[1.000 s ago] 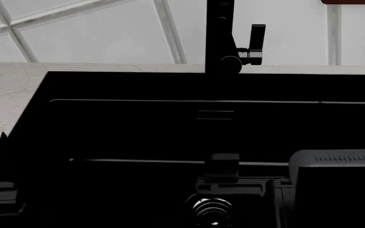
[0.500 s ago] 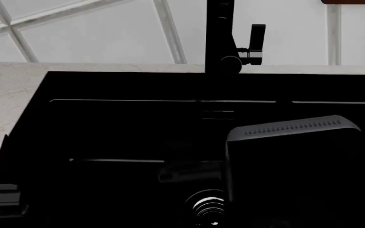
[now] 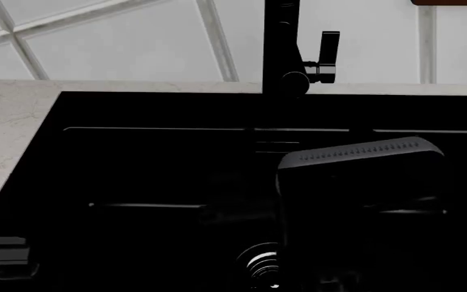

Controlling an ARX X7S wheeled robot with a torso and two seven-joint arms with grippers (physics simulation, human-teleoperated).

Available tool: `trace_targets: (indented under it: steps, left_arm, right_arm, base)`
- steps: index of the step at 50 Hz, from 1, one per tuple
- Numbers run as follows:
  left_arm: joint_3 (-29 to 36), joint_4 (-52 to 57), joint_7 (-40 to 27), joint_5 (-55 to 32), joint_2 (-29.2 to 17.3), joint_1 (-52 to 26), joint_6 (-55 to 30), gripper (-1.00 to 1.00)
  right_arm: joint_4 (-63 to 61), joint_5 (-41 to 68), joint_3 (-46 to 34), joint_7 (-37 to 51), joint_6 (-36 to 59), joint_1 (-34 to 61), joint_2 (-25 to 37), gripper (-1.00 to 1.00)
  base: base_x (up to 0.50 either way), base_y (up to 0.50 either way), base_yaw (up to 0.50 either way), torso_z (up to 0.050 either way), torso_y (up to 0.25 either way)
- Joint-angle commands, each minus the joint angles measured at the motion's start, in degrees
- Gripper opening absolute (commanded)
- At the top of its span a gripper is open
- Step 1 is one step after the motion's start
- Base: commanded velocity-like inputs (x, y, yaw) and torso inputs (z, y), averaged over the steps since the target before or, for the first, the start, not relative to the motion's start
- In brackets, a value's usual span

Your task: Turn the sink spout to the right.

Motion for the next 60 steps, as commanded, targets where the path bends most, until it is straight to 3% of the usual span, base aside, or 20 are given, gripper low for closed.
trace_targets:
  steps: [1, 28, 60]
  left_arm:
    - [0.48, -0.11, -0.13, -0.11, -0.23, -0.18, -0.25, 1.0]
    - [2.5, -1.12, -0.55, 1.49, -1.1, -0.42, 0.29, 1.0]
    - [3.46, -1.18, -0.88, 1.52, -1.71, -0.68, 0.39, 1.0]
  right_arm:
    - [2.4, -0.96, -1.47, -0.03, -2.26, 0.97, 0.68, 1.0]
    - [16.17, -1.64, -1.42, -2.94, -15.11, 2.11, -1.35, 1.0]
    - [23.53, -2.08, -2.81, -3.21, -17.92, 6.52, -2.09, 1.0]
  base:
    - [0.0, 0.0, 0.0, 0.0, 0.0]
    - [0.0, 0.0, 0.0, 0.0, 0.0]
    - [0.0, 0.0, 0.0, 0.0, 0.0]
